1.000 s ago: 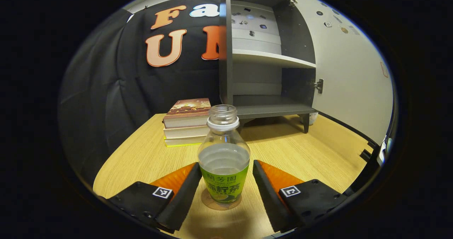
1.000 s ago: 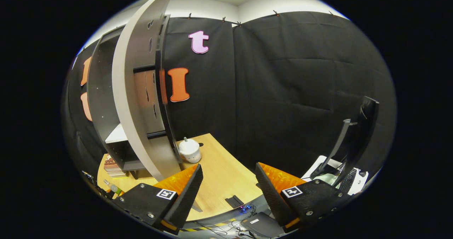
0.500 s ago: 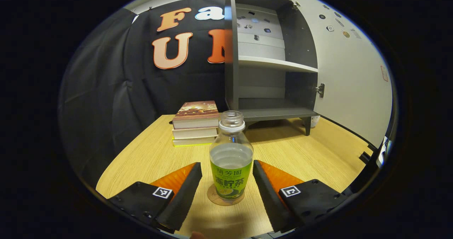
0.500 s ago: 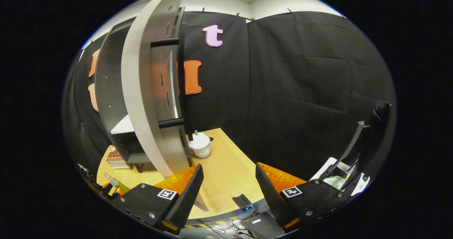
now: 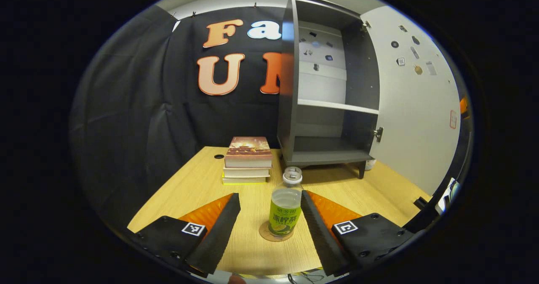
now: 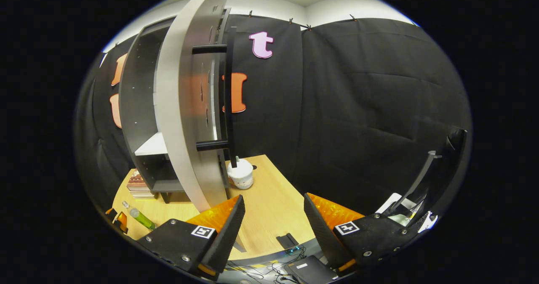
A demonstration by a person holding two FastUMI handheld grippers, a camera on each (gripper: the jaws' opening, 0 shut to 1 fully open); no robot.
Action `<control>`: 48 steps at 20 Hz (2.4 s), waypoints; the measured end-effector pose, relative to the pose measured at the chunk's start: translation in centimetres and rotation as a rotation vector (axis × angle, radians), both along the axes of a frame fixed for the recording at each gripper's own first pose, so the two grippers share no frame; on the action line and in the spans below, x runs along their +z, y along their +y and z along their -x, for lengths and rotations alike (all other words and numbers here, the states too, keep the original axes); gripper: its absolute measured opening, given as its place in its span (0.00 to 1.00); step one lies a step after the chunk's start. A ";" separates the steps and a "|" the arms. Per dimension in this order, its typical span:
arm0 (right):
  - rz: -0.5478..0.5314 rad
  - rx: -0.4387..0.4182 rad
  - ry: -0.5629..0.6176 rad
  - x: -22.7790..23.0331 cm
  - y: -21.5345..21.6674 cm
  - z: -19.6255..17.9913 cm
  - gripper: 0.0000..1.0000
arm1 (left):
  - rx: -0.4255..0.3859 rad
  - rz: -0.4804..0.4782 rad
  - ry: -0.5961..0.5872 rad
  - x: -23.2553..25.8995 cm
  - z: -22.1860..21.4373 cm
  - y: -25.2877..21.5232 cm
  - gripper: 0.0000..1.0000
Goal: Open the cabinet door with the right hand, grasp the bottle in the cabinet with the left hand and place it on the coaster, then close the cabinet door with the right hand.
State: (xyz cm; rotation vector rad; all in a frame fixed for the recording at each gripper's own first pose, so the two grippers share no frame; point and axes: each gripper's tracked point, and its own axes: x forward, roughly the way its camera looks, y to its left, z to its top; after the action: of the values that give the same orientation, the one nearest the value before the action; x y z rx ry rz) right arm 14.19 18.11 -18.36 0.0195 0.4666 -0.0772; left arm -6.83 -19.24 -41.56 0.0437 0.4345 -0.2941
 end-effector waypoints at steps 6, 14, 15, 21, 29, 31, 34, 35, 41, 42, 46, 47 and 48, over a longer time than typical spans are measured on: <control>-0.011 0.023 -0.012 0.0 1.3 0.5 0.82 | 0.021 0.038 -0.068 8.4 -0.6 3.5 0.95; -0.015 0.080 -0.032 0.2 4.8 1.6 0.81 | 0.062 0.044 -0.182 18.7 -3.2 8.8 0.95; -0.015 0.086 -0.034 0.1 5.3 1.8 0.81 | 0.068 0.025 -0.205 19.9 -3.5 9.7 0.95; -0.013 0.099 -0.040 0.1 7.2 2.4 0.81 | 0.091 0.016 -0.284 24.5 -4.9 12.2 0.95; -0.034 0.183 -0.043 -0.1 12.9 2.6 0.80 | 0.084 0.043 -0.319 27.0 -5.7 14.2 0.95; -0.046 0.210 -0.047 0.0 14.5 2.6 0.80 | 0.089 0.036 -0.318 26.9 -5.3 14.9 0.95; -0.065 0.255 -0.049 -0.2 17.3 2.2 0.80 | 0.101 0.041 -0.309 26.9 -4.9 16.0 0.95; -0.070 0.272 -0.049 -0.3 18.3 1.9 0.80 | 0.109 0.043 -0.305 26.8 -4.9 16.5 0.95; -0.137 0.360 -0.059 -0.6 24.4 0.2 0.81 | 0.139 0.047 -0.287 26.2 -5.3 18.4 0.95; -0.147 0.376 -0.063 -0.4 25.6 -0.2 0.81 | 0.142 0.048 -0.284 26.1 -5.4 18.6 0.95; -0.195 0.450 -0.080 -0.4 30.5 -2.4 0.89 | 0.160 0.055 -0.270 25.6 -6.0 19.1 0.95; -0.195 0.462 -0.083 -0.4 31.4 -3.0 0.82 | 0.160 0.064 -0.268 25.7 -6.2 19.1 0.95; -0.191 0.472 -0.084 -0.5 31.8 -3.5 0.82 | 0.160 0.066 -0.267 25.8 -6.6 19.4 0.95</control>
State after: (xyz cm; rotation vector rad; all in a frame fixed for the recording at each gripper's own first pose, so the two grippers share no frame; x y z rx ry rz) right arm 17.71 49.93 -18.82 0.0990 0.3834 0.4305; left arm -0.20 0.18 -15.80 -0.0168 0.1613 -0.1419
